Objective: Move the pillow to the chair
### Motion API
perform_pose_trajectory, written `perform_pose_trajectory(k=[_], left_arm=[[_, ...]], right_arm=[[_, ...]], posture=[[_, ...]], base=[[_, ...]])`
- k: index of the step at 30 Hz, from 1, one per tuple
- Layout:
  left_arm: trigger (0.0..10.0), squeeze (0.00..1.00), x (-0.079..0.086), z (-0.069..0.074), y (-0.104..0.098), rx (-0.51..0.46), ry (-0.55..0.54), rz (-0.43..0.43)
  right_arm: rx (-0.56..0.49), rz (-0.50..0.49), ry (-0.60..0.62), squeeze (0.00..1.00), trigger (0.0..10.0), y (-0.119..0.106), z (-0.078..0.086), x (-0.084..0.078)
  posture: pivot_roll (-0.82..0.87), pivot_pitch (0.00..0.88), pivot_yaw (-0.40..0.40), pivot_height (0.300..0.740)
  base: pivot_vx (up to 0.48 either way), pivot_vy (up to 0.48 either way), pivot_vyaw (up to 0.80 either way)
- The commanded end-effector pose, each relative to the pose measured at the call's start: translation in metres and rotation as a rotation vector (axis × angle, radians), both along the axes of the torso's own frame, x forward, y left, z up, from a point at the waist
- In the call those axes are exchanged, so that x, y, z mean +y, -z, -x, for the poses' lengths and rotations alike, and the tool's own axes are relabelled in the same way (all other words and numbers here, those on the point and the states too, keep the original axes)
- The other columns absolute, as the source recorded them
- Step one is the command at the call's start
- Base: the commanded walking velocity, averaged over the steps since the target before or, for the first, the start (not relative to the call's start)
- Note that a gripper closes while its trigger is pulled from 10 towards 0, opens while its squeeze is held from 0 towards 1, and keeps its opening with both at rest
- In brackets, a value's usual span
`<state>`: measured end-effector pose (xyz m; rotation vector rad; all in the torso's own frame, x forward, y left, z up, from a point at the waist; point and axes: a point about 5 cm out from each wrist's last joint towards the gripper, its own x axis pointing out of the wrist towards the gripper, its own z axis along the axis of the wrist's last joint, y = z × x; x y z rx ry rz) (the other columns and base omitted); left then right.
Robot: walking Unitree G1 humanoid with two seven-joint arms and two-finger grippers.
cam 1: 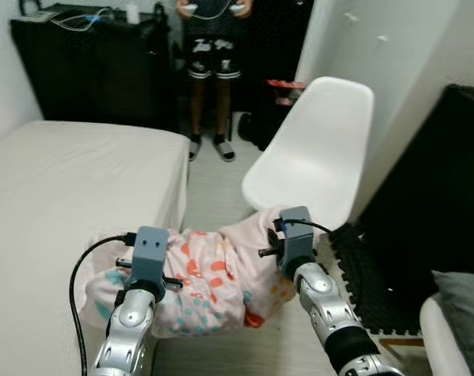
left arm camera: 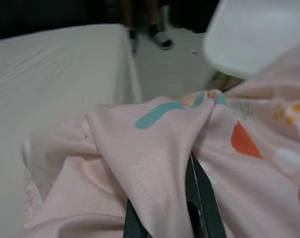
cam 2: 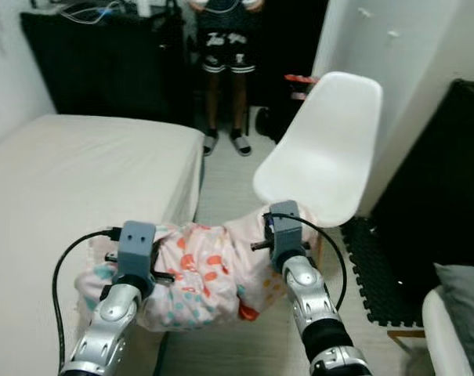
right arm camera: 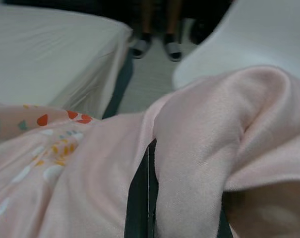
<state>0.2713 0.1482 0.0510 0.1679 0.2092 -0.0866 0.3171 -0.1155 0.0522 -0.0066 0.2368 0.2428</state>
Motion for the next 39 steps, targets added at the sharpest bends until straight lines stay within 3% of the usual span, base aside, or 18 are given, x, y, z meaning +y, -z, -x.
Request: perform_pose_trajectory(k=[1,22,32,35,39], left_arm=[[10.0,0.0,-0.011,-0.005,-0.009,-0.033,0.074,-0.019],[10.0,0.0,-0.012,-0.009,-0.009,-0.023,0.071,-0.03],[10.0,0.0,-0.002,-0.005,0.005,0.036,0.05,-0.05],[10.0,0.0,-0.002,-0.005,0.006,0.041,0.047,-0.049],[10.0,0.0,-0.004,-0.012,0.004,0.022,0.045,-0.045]], right_arm=[[-0.051,-0.019,-0.017,0.0,10.0,-0.009,-0.005,0.009],[-0.055,-0.032,-0.005,0.0,10.0,-0.009,-0.006,0.017],[-0.086,-0.017,-0.022,0.0,10.0,-0.015,-0.008,0.021],[-0.09,-0.016,-0.024,0.0,10.0,-0.016,-0.008,0.021],[-0.09,-0.009,-0.029,0.0,10.0,-0.016,-0.007,0.018]], posture=[[0.08,0.0,0.008,0.713],[0.07,0.0,0.04,0.713],[-0.03,0.0,0.169,0.713],[-0.03,0.0,0.163,0.713],[-0.02,0.0,0.087,0.713]], base=[[0.0,0.0,-0.8],[0.0,0.0,-0.8],[0.0,0.0,-0.8],[0.0,0.0,-0.8],[0.0,0.0,-0.8]])
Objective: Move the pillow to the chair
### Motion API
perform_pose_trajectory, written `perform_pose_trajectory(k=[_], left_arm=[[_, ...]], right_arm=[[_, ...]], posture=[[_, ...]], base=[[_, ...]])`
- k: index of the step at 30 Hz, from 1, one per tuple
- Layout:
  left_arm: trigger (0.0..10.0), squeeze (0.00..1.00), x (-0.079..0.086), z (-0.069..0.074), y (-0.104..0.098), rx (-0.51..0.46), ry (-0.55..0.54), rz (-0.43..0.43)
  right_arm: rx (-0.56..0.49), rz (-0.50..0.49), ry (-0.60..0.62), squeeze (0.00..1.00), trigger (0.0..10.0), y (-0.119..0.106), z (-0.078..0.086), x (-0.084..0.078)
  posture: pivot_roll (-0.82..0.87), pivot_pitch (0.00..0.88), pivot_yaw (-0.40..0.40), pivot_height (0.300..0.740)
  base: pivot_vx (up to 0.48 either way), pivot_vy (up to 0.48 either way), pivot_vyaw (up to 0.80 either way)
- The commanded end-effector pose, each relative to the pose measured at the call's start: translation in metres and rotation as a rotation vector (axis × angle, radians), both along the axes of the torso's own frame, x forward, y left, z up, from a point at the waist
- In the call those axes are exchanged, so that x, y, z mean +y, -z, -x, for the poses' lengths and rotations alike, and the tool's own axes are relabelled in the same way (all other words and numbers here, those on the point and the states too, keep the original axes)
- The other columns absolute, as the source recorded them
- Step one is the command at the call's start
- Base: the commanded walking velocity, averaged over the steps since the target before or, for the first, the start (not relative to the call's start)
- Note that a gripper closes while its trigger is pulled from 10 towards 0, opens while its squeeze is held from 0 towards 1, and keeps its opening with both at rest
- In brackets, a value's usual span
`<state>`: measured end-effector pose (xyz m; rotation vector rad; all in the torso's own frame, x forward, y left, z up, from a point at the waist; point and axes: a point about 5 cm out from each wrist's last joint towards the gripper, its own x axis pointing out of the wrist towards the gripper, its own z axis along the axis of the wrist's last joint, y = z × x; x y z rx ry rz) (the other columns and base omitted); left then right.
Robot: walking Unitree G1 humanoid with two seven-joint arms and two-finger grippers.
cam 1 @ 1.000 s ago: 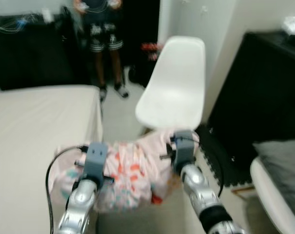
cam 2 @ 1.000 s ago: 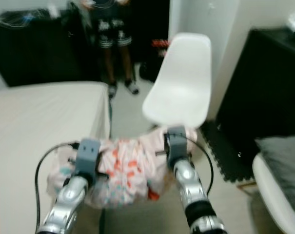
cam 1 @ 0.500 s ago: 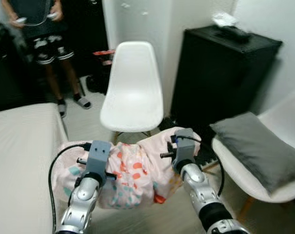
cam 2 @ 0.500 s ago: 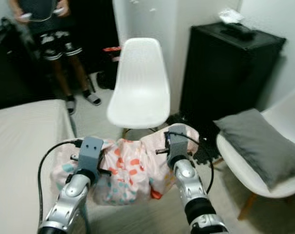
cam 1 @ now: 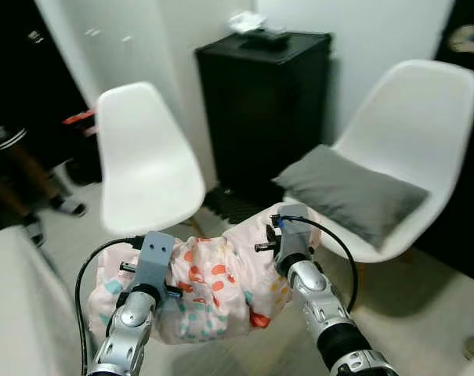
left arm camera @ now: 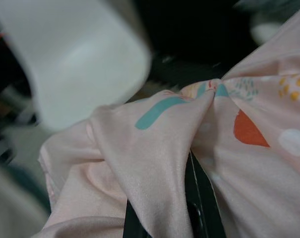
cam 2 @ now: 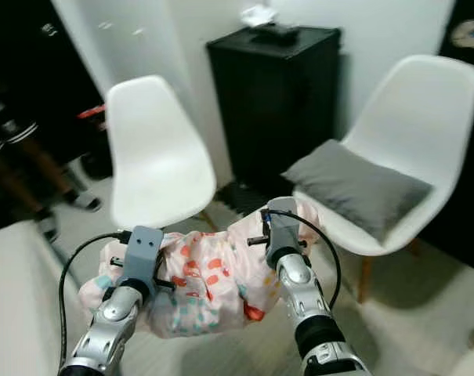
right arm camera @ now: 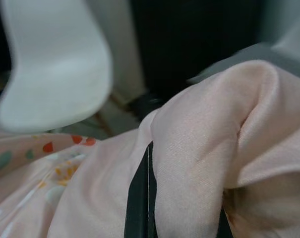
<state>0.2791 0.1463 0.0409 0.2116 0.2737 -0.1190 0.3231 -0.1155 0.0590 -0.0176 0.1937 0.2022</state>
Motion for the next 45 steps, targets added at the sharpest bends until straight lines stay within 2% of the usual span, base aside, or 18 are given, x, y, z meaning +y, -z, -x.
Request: perform_pose_trajectory(k=[1,8,15,22,45], left_arm=[[10.0,0.0,-0.001,-0.006,-0.007,-0.04,0.011,0.006],[10.0,0.0,0.002,-0.007,-0.007,-0.028,-0.014,0.012],[10.0,0.0,0.004,0.003,-0.003,-0.039,-0.038,0.015],[10.0,0.0,0.007,0.005,-0.004,-0.058,-0.06,0.015],[10.0,0.0,0.007,0.008,-0.006,-0.054,-0.03,0.026]], right_arm=[[-0.042,-0.017,-0.069,0.0,10.0,-0.008,0.0,0.017],[-0.021,-0.021,-0.061,0.0,10.0,-0.002,0.003,0.013],[-0.014,-0.021,-0.07,0.0,10.0,-0.002,0.002,0.013],[-0.018,-0.026,-0.072,0.0,10.0,-0.003,0.002,0.013],[-0.009,-0.041,-0.065,0.0,10.0,-0.001,0.004,0.013]], posture=[[-0.02,0.0,0.074,0.713],[0.01,0.0,0.043,0.713],[0.02,0.0,0.022,0.713],[0.03,0.0,0.017,0.713],[0.04,0.0,0.019,0.713]], base=[[0.0,0.0,-0.8],[0.0,0.0,-0.8],[0.0,0.0,-0.8],[0.0,0.0,-0.8],[0.0,0.0,-0.8]])
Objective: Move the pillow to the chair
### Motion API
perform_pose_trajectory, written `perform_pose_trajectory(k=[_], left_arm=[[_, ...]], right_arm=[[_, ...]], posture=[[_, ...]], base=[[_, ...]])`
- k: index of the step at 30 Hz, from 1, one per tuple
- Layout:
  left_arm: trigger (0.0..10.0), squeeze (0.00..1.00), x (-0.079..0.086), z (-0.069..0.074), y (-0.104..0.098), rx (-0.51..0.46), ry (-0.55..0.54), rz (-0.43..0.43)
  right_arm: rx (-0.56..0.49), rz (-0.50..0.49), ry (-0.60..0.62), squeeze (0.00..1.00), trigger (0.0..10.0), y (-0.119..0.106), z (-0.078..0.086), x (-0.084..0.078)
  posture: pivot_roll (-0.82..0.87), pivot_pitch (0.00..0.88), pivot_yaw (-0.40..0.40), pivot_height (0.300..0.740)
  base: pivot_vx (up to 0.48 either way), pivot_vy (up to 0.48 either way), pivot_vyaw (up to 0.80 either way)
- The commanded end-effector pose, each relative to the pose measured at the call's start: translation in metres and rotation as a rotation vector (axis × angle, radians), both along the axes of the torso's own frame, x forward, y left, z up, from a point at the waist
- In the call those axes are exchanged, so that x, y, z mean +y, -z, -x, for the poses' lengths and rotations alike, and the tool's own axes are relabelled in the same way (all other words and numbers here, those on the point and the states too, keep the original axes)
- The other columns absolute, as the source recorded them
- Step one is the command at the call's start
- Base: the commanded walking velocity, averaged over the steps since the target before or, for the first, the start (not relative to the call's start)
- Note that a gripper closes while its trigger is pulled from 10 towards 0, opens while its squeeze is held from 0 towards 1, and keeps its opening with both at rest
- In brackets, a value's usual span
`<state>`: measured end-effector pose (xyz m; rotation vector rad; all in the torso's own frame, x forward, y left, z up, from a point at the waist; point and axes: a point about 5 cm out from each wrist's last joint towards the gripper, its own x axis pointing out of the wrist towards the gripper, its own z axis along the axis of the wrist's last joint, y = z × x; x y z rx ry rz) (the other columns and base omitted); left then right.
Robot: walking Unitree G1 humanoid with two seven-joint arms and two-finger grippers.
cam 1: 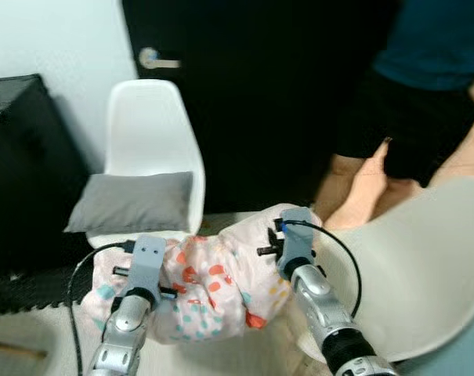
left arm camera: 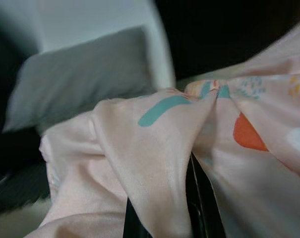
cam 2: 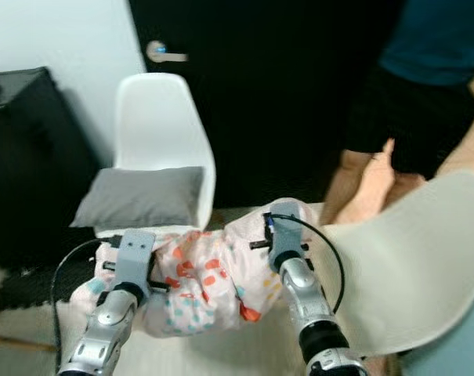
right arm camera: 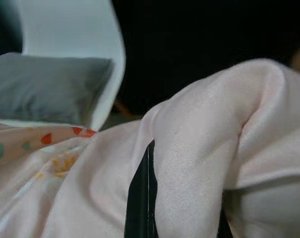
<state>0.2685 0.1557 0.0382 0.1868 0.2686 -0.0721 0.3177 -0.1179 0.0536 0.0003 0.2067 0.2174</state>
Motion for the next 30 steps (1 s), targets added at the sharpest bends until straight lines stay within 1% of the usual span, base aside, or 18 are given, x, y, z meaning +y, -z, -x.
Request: perform_pose_trajectory(k=[1,30], left_arm=[[10.0,0.0,-0.0024,-0.0026,-0.0083,-0.044,0.02,0.007],[10.0,0.0,0.0009,-0.0034,-0.0091,-0.043,0.024,-0.001]], right_arm=[[-0.024,-0.024,-0.051,0.0,10.0,-0.0062,-0.0015,0.0152],[-0.016,-0.031,-0.044,0.0,10.0,-0.0044,-0.0006,0.0153]], posture=[[0.04,0.0,0.019,0.713],[0.04,0.0,0.022,0.713]], base=[[0.0,0.0,-0.8],[0.0,0.0,-0.8]])
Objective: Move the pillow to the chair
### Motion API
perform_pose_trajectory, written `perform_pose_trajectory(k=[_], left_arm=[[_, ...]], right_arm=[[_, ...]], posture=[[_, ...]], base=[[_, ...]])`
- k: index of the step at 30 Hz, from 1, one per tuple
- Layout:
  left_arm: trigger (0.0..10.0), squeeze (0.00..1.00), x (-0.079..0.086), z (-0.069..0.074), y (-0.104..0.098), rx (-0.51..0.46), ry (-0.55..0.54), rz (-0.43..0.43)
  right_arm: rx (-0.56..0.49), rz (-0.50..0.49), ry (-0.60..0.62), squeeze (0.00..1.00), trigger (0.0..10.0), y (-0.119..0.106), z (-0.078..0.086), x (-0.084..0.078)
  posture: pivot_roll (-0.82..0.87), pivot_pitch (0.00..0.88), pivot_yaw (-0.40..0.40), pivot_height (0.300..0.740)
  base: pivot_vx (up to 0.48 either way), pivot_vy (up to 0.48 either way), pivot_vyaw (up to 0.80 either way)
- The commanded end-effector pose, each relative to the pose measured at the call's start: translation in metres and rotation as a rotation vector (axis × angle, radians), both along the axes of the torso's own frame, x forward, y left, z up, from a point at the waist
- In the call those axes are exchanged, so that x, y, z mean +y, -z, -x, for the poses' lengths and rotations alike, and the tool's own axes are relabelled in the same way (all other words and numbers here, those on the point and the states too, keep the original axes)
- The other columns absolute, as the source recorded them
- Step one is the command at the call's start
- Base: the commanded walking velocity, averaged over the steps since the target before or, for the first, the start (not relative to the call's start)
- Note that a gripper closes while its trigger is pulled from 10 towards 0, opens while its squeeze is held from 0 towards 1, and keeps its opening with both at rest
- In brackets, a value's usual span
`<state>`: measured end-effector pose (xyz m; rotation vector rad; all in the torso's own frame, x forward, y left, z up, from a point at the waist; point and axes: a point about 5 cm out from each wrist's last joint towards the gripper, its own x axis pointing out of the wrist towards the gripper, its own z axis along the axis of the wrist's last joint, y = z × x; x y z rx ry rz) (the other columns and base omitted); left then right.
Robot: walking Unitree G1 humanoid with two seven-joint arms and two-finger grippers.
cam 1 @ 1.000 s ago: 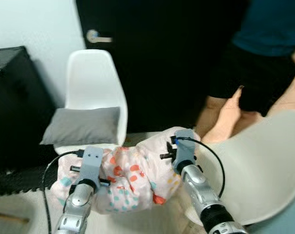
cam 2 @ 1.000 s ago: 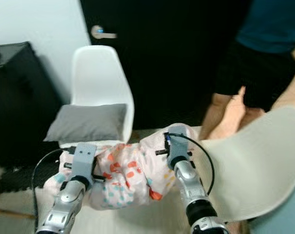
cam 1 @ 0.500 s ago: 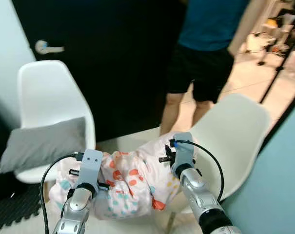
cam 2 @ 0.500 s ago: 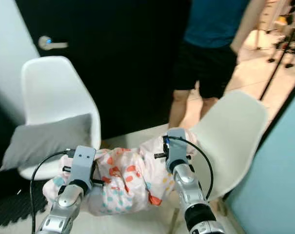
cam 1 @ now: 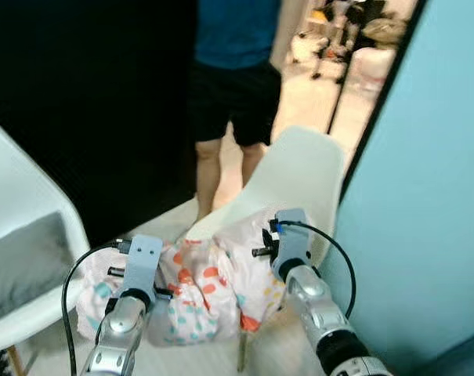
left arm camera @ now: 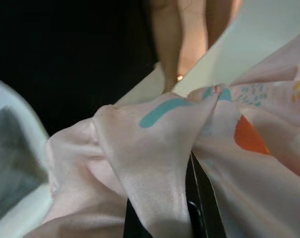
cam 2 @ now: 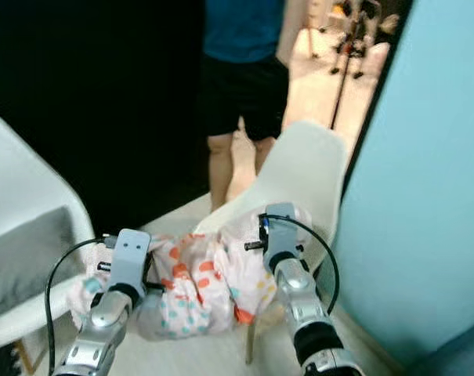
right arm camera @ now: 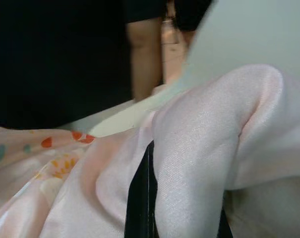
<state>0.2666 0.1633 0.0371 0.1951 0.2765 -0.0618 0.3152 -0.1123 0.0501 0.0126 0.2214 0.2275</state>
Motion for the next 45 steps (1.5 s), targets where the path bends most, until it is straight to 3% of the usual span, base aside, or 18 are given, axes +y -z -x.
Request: perform_pose_trajectory(k=[1,45], left_arm=[[10.0,0.0,-0.0067,-0.0053,-0.0102,-0.049,0.034,0.008],[10.0,0.0,-0.0072,-0.0105,-0.0126,-0.054,0.017,0.021]], right_arm=[[-0.032,-0.02,-0.035,0.0,10.0,-0.0079,-0.0032,0.0098],[-0.027,-0.015,-0.025,0.0,10.0,-0.0091,-0.0055,0.0063]], posture=[[0.04,0.0,0.022,0.713],[0.04,0.0,0.001,0.713]], base=[[0.0,0.0,-0.8],[0.0,0.0,-0.8]])
